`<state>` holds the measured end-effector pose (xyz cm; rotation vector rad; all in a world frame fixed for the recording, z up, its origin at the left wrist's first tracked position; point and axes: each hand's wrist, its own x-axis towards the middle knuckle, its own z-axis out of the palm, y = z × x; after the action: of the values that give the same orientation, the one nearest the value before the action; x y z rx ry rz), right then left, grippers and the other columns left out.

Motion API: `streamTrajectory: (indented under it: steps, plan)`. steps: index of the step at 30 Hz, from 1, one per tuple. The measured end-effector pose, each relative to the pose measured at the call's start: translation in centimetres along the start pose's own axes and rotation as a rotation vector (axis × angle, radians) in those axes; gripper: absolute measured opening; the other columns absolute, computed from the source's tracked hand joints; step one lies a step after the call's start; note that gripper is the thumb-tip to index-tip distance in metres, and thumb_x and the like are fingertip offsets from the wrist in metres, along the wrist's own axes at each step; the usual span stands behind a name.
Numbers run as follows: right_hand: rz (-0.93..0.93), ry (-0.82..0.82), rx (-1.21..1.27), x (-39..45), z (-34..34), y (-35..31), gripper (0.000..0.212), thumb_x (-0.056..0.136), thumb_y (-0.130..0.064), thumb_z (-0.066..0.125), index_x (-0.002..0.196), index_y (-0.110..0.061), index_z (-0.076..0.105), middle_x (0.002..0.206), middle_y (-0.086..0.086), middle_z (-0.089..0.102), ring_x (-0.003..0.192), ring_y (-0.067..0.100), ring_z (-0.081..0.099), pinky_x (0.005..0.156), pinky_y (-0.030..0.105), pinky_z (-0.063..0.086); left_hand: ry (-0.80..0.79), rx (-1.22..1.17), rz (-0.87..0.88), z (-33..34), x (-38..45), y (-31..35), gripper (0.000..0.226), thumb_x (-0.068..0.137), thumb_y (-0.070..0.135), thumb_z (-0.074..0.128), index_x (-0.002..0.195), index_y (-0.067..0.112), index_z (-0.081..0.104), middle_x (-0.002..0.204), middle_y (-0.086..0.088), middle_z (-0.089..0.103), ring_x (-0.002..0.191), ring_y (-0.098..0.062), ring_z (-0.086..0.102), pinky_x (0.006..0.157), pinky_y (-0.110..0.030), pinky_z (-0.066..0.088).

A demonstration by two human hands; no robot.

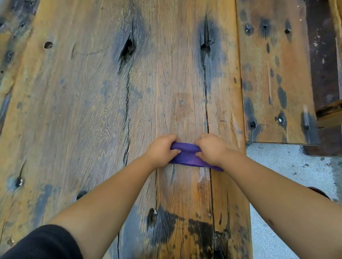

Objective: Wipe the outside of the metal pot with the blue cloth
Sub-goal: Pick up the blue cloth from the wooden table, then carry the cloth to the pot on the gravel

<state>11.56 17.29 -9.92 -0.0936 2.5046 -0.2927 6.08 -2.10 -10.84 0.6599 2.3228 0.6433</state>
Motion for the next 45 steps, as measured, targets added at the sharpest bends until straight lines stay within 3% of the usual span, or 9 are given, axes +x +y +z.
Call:
streamTrajectory:
  steps: [3, 6, 12, 14, 17, 22, 27, 34, 45]
  plan:
    - [-0.064, 0.041, 0.177, -1.6, 0.3, 0.5, 0.016, 0.085, -0.027, 0.061, 0.076, -0.022, 0.05, 0.083, -0.002, 0.047, 0.083, 0.021, 0.054, 0.066, 0.032, 0.043, -0.006, -0.086, 0.091, -1.0, -1.1, 0.7, 0.011, 0.086, 0.017, 0.065, 0.087, 0.019, 0.054, 0.077, 0.002, 0.059, 0.072, -0.017, 0.055, 0.063, -0.029, 0.042]
    - [-0.043, 0.078, 0.344, -4.8, 0.2, 0.8, 0.027, 0.087, -0.034, 0.062, 0.073, -0.032, 0.039, 0.07, -0.01, 0.048, 0.065, 0.013, 0.051, 0.052, 0.027, 0.03, 0.038, -0.175, 0.118, -2.2, -2.3, 2.2, 0.02, 0.087, 0.013, 0.067, 0.084, 0.026, 0.051, 0.071, 0.008, 0.055, 0.065, -0.008, 0.051, 0.061, -0.023, 0.041]
    - [0.12, 0.159, 0.86, -12.0, 0.2, 1.9, 0.013, 0.079, -0.021, 0.073, 0.074, -0.033, 0.068, 0.069, -0.008, 0.067, 0.068, 0.004, 0.06, 0.056, 0.017, 0.039, 0.061, -0.438, 0.113, -3.5, -4.3, 6.7, 0.023, 0.087, 0.01, 0.068, 0.081, 0.029, 0.055, 0.062, 0.012, 0.058, 0.052, -0.002, 0.053, 0.05, -0.019, 0.042]
    - [0.174, 0.211, 1.136, -15.4, 0.7, 2.2, 0.01, 0.08, -0.016, 0.073, 0.088, -0.022, 0.074, 0.082, 0.004, 0.074, 0.073, 0.01, 0.065, 0.065, 0.025, 0.047, 0.058, -0.538, 0.121, -3.0, -5.4, 8.7, 0.021, 0.089, 0.009, 0.066, 0.082, 0.026, 0.056, 0.065, 0.01, 0.06, 0.054, -0.002, 0.054, 0.051, -0.019, 0.043]
    - [0.271, 0.369, 1.459, -20.7, 2.6, 2.4, 0.014, 0.081, -0.001, 0.071, 0.088, -0.013, 0.069, 0.076, 0.005, 0.071, 0.069, 0.015, 0.065, 0.061, 0.024, 0.05, 0.012, -0.64, 0.154, -1.3, -6.9, 12.0, 0.018, 0.091, 0.004, 0.064, 0.084, 0.018, 0.055, 0.078, -0.005, 0.064, 0.065, -0.008, 0.059, 0.061, -0.024, 0.047]
    - [0.416, 0.671, 1.814, -28.5, 7.0, 1.8, 0.026, 0.066, -0.009, 0.076, 0.087, -0.019, 0.064, 0.085, 0.006, 0.07, 0.072, 0.02, 0.066, 0.062, 0.03, 0.051, -0.153, -0.756, 0.193, 3.0, -8.8, 17.1, 0.015, 0.093, -0.002, 0.059, 0.087, 0.012, 0.056, 0.077, -0.002, 0.067, 0.063, -0.001, 0.062, 0.059, -0.017, 0.05]
    - [0.512, 1.054, 2.118, -37.2, 13.0, 2.1, 0.029, 0.079, 0.005, 0.071, 0.102, -0.01, 0.064, 0.091, 0.007, 0.074, 0.081, 0.02, 0.071, 0.066, 0.035, 0.058, -0.359, -0.692, 0.245, 9.6, -10.2, 23.3, 0.015, 0.093, 0.001, 0.06, 0.087, 0.013, 0.056, 0.079, -0.005, 0.069, 0.068, -0.009, 0.063, 0.062, -0.022, 0.051]
    - [0.609, 1.176, 2.211, -47.7, 21.4, 5.2, 0.046, 0.071, 0.004, 0.074, 0.116, -0.002, 0.063, 0.114, 0.019, 0.07, 0.1, 0.031, 0.068, 0.09, 0.046, 0.054, -0.528, -0.575, 0.29, 20.6, -12.0, 32.5, 0.016, 0.091, -0.001, 0.062, 0.084, 0.013, 0.057, 0.067, 0.003, 0.071, 0.06, -0.004, 0.064, 0.056, -0.02, 0.051]
    - [0.893, 1.464, 2.159, -58.0, 29.7, 16.5, 0.023, 0.088, 0.004, 0.062, 0.11, 0.0, 0.066, 0.102, 0.017, 0.073, 0.086, 0.025, 0.07, 0.071, 0.033, 0.059, -0.584, -0.494, 0.215, 35.8, -13.9, 44.9, 0.013, 0.093, 0.001, 0.06, 0.088, 0.013, 0.059, 0.077, -0.007, 0.073, 0.063, -0.013, 0.067, 0.054, -0.023, 0.052]
